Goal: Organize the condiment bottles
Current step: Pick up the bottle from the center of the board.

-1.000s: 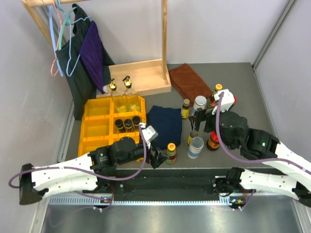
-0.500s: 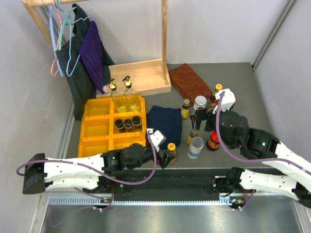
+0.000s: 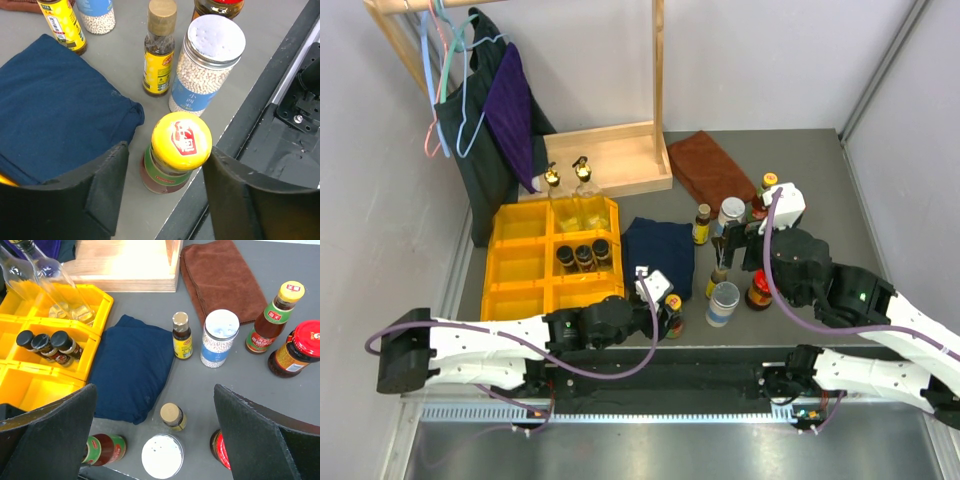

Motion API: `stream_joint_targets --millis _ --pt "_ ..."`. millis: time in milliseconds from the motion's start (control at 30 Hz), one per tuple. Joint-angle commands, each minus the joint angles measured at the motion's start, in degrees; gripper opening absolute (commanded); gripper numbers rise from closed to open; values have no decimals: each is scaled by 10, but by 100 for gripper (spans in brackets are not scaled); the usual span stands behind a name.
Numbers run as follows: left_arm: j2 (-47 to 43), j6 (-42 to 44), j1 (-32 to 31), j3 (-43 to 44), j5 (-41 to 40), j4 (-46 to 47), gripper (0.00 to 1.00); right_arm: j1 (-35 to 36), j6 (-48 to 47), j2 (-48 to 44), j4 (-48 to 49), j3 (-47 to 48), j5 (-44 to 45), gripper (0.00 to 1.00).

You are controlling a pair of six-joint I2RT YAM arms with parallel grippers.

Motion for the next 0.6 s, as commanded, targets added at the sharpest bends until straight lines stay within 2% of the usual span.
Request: stream_joint_targets --millis 0,100,133,167,233,400,567 --pt "-8 -4 -3 25 -7 36 59 -6 3 -6 3 4 11 99" --pt "-9 -4 -3 30 -4 31 39 -6 5 -6 3 2 12 99" --pt "-9 -5 -3 32 -4 29 23 -6 4 -6 3 1 12 99" --pt "-12 -5 -3 34 -4 26 12 -6 4 -7 2 0 12 99" --pt "-15 -12 -3 39 -14 17 0 -5 7 -7 2 -1 12 99" --pt "-36 -31 -3 66 -33 -17 0 -6 9 -7 4 -2 12 99" --pt "-65 -60 -3 128 -101 -116 0 -7 10 -9 3 -4 15 99"
